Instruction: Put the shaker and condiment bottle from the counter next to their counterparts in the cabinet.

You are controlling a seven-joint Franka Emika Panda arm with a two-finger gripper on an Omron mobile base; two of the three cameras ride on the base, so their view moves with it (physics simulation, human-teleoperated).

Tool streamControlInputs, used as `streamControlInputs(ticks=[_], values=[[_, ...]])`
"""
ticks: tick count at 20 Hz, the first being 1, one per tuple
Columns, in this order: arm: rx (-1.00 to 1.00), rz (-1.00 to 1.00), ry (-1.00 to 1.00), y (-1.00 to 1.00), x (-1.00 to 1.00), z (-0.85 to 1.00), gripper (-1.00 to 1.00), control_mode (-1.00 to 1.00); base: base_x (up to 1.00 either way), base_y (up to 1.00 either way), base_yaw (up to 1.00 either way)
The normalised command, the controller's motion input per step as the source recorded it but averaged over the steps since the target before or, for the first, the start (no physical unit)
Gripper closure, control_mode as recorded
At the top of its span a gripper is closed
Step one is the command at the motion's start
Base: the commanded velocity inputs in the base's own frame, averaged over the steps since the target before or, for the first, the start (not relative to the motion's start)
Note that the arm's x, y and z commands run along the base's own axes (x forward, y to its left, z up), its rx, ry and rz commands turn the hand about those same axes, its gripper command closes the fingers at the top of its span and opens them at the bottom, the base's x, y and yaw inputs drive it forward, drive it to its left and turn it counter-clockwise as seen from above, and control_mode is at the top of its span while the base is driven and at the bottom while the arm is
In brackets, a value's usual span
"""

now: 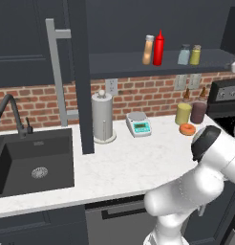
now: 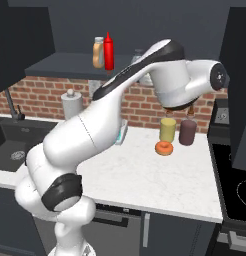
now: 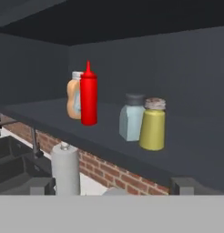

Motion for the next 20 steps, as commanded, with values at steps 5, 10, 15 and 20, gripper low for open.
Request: streamControlInputs(ticks=[5,10,15,20], values=[[0.00,-0.24,0.00,-0.06,-1.00,0.22,-1.00,-1.00,0.00,0.00,0.00],[0.00,-0.29,0.00,-0.18,-1.00,0.13,-1.00,-1.00,0.00,0.00,0.00],[0.00,-0.28,0.00,-0.39,-1.00,0.09,-1.00,-1.00,0.00,0.00,0.00],[0.00,-0.23,0.03,-0.73,-1.00,0.00,-1.00,-1.00,0.00,0.00,0.00]])
